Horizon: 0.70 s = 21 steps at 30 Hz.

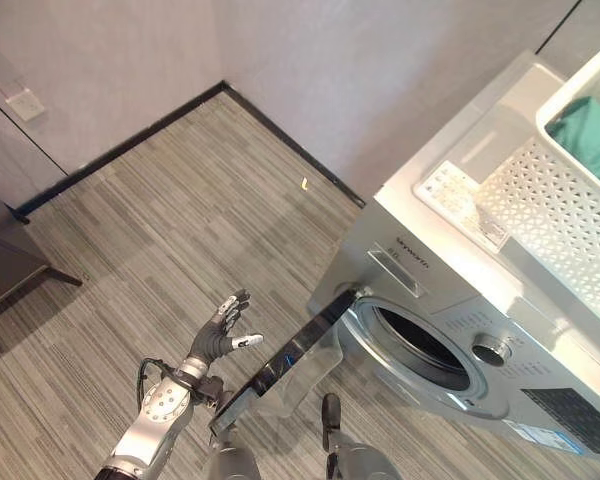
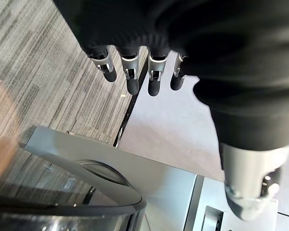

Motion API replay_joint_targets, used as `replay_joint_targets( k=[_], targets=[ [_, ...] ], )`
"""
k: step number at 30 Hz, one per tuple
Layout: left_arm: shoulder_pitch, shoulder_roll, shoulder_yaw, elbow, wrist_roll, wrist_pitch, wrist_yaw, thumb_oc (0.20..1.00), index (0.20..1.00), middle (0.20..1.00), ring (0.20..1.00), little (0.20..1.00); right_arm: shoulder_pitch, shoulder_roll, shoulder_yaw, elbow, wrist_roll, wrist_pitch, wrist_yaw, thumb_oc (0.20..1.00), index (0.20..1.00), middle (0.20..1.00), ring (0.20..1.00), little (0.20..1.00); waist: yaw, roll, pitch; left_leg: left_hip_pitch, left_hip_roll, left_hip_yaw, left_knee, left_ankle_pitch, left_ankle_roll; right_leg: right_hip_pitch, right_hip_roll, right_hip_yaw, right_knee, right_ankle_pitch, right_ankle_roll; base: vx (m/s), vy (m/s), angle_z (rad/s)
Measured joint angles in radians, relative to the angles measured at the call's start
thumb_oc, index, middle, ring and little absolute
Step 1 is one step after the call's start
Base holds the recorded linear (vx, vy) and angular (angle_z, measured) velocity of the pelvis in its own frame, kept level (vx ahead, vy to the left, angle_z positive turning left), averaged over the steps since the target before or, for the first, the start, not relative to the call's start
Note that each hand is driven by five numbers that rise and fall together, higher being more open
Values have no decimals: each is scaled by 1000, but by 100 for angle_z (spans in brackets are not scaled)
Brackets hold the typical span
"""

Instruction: Grab the laundry basket,head to the washer,open it,put in the laundry and shut it.

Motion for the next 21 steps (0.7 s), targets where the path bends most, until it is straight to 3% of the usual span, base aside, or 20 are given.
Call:
replay_joint_targets(
  k=[8, 13, 21],
  targets=[
    [15, 1, 6, 2, 0, 4, -4, 1000, 1000, 1000, 1000, 1000, 40, 1, -128, -42, 93, -5, -87, 200, 200, 200, 200, 200, 0, -13, -6, 56, -9, -2, 0, -5, 8, 60, -10, -3, 0, 2, -2, 13, 60, 2],
    [10, 1, 5, 3, 4, 7, -10, 1000, 1000, 1000, 1000, 1000, 53, 2, -129, -32, 111, -5, -91, 200, 200, 200, 200, 200, -1, -40, -25, 69, -14, -3, 0, -9, 16, 74, -14, -3, 0, 0, 0, -5, 27, 1],
    [11, -6, -34, 9, 19, 12, -10, 1000, 1000, 1000, 1000, 1000, 48, 12, -129, -8, 110, -5, -124, 200, 200, 200, 200, 200, -1, -43, -74, 100, -27, -3, 0, -13, 23, 105, -29, -4, 0, -6, 4, -7, 14, 0]
  ],
)
